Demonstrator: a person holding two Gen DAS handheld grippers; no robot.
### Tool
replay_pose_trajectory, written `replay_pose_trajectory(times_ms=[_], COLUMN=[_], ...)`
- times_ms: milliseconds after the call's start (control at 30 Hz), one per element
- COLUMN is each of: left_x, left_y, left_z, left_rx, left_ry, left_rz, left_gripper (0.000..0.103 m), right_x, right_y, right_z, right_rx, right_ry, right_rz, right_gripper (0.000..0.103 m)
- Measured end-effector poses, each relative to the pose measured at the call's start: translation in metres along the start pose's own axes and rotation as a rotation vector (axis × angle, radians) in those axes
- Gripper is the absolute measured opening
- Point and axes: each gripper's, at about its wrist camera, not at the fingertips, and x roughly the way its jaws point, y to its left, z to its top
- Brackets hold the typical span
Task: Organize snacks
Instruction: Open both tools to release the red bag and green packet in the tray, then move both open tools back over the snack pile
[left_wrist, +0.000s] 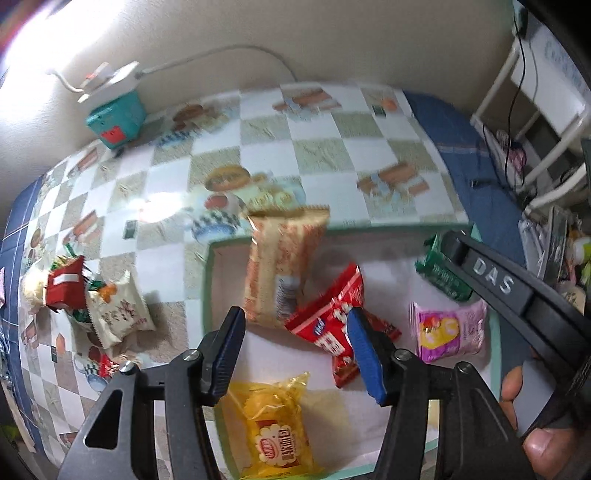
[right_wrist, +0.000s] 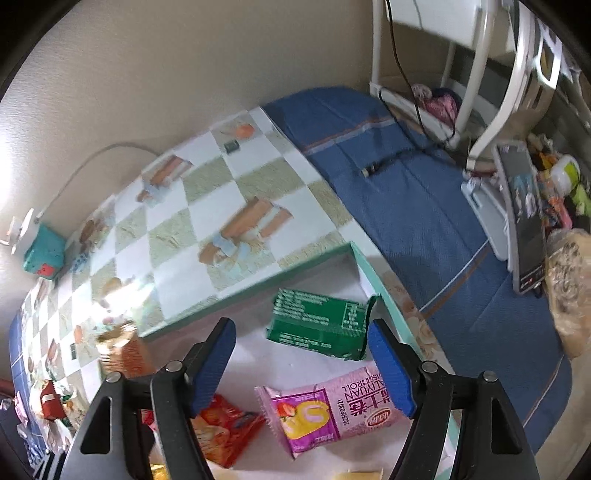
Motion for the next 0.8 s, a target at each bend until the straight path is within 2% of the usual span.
replay_pose_trajectory(times_ms=[100, 167, 233, 400, 467, 667, 733, 767, 800], left_x=[-0.016, -0.026, -0.035, -0.053, -0.059, -0.075, -0.078, -0.079, -0.079], left_y=[0.015, 0.030, 0.045, 0.092, 0.114, 0.182, 0.204, 0.217, 0.228], left_z=[0.006, 0.009, 0.012, 0.016, 0.015, 0.007, 0.001, -0.002, -0.005], left_rx=[-0.041, -0.075, -0.110, -0.204, -0.240, -0.369, -0.412, -0.439, -0.465], left_ry=[-0.042, -0.070, -0.096, -0.148, -0.162, -0.177, -0.178, -0.177, -0.176], left_rz=[-0.004, -0.003, 0.011, 0.103, 0.131, 0.258, 0.265, 0.263, 0.263], left_gripper=[0.062, 0.072, 0.074, 0.078, 0.083, 0.084, 0.084, 0.086, 0.087], right_x=[-0.021, -0.036, -0.051, -0.078, -0.081, -0.086, -0.088, -0.089, -0.090], right_y=[0.005, 0.010, 0.016, 0.037, 0.046, 0.081, 0.093, 0.099, 0.107], right_z=[0.003, 0.005, 0.005, 0.002, -0.001, -0.012, -0.016, -0.018, -0.021], right_rx=[-0.013, -0.023, -0.035, -0.078, -0.094, -0.139, -0.153, -0.157, -0.164], right_ry=[-0.039, -0.066, -0.097, -0.152, -0.154, -0.148, -0.147, -0.147, -0.148], right_rz=[0.004, 0.014, 0.027, 0.054, 0.069, 0.090, 0.102, 0.111, 0.124], right_gripper=[0.080, 0.081, 0.081, 0.085, 0.085, 0.085, 0.093, 0.102, 0.103])
